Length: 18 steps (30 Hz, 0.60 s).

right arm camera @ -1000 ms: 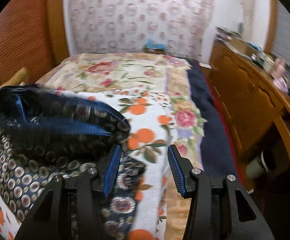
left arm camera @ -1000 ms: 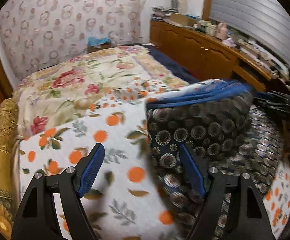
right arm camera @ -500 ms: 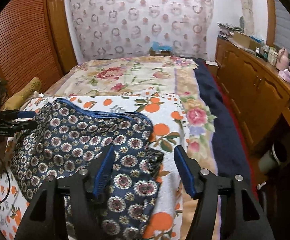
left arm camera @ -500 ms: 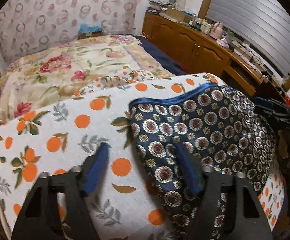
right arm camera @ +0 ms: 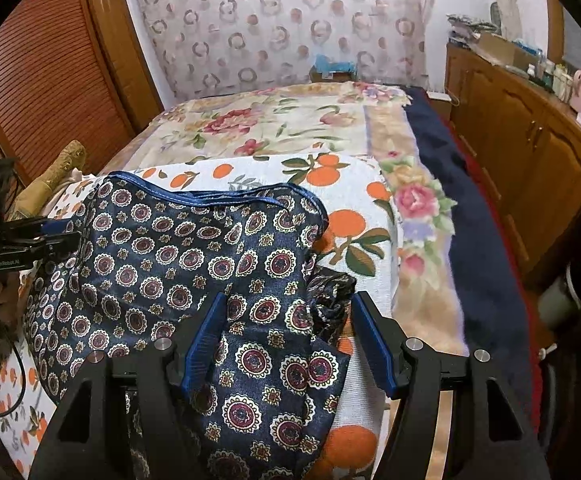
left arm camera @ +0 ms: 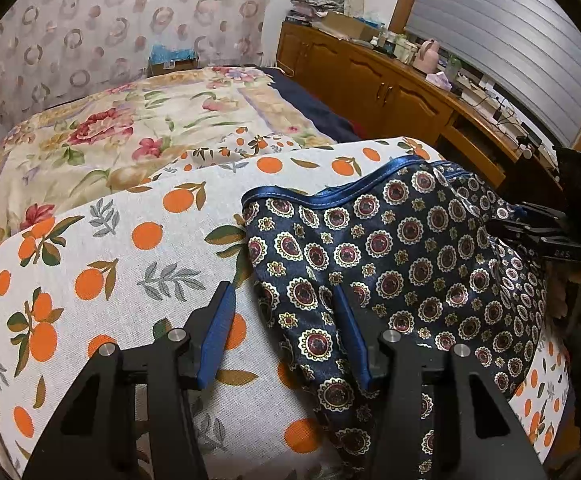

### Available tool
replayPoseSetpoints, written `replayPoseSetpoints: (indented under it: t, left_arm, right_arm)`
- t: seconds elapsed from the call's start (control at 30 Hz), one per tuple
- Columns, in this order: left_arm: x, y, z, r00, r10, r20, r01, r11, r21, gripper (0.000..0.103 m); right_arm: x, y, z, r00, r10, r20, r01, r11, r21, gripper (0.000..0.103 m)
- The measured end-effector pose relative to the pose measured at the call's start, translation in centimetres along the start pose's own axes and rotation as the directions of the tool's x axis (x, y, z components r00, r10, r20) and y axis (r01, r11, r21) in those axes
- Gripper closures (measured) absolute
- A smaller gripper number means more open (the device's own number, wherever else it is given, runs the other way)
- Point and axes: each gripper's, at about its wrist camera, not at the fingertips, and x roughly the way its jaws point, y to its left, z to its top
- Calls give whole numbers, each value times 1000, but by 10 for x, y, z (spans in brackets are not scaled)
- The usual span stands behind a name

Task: Fold small clothes
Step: 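Pinch the robe bundle's blue-trimmed edge with both grippers and lift it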

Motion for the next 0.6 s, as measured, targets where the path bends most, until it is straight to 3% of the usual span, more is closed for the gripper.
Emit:
replayPoseSetpoints:
  t: [0.2,0.23,0.4,0.43,0.47,0.6]
  left_arm:
    - [-1,1,1,1000,-30,-5,30,1000,6,54]
    - [-1,1,2,998,-55,-8,55,998,2,64]
    - [0,-3,0,995,-103,-19,103,995,2,80]
    - [1,-3,0,992,-123,-26,123,992,-5,87]
    - [1,-1,0,988,-152,-31,151,988,-17,93]
    - [-13,-8,0,985,-173,16,173,985,1,97]
  right_arm:
    - [7,10,-1,1000,-1,0,1,1000,-23,37]
    - [7,13,-3,1000,2,0,-2,999,-32,44]
    - [5,21,-7,999,53,-5,-53,997,-63,76]
    - [3,22,-7,998,59,0,-59,996,-67,83]
    - [1,24,-7,998,62,8,-61,996,-72,85]
    - [-15,31,-8,996,37,79,-31,997,-71,88]
